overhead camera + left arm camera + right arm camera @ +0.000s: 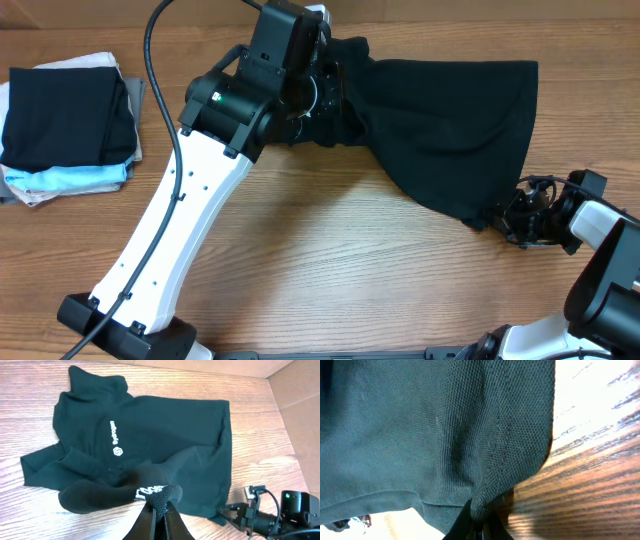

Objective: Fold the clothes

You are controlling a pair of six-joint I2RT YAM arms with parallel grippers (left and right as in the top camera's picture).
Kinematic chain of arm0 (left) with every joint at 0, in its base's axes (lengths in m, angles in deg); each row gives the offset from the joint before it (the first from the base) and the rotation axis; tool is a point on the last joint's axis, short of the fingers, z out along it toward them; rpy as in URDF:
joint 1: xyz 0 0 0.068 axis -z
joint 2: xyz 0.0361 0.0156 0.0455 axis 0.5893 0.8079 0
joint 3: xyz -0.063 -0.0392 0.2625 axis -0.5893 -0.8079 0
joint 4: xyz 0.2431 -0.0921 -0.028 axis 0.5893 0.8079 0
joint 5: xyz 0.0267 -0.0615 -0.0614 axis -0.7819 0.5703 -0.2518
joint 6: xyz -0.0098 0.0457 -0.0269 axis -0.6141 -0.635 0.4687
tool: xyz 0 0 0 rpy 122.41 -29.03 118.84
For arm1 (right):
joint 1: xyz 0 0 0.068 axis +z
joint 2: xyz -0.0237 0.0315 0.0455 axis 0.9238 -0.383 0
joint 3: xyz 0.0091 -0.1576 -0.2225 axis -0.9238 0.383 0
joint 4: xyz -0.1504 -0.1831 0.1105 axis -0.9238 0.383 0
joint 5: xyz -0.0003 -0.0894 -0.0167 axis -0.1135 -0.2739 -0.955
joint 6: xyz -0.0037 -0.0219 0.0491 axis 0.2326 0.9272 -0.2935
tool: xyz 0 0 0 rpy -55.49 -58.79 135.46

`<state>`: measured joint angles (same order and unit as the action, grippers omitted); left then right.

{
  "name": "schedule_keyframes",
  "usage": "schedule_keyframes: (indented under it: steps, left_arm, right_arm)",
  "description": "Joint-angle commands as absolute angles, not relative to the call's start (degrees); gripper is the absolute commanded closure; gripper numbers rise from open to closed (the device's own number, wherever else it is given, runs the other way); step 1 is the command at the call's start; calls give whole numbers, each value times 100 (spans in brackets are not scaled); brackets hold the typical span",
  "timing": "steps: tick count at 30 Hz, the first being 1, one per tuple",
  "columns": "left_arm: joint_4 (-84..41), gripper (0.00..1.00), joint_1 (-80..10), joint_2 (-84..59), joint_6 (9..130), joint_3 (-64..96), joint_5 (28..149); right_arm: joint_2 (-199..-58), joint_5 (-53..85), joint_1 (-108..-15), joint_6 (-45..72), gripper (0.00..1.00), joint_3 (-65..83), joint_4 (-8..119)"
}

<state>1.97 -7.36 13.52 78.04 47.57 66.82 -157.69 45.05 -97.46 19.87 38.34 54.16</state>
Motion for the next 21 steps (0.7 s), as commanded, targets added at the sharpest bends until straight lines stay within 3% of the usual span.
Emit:
schedule_keyframes:
  steps: [1, 14, 21]
  left_arm:
    - [168, 96, -760, 1177, 7577, 4932, 6352]
    - [430, 96, -921, 1164, 7080, 6112, 5814]
    - [651, 96, -1002, 1160, 6969, 6748, 5390]
  right_arm:
    - [-15887, 4083, -9783, 2003, 96, 3697, 5569]
    - [-15345, 4160, -9868, 2169, 96, 108, 7967]
    - [-15343, 4114, -9879, 2484, 96, -1088, 8618]
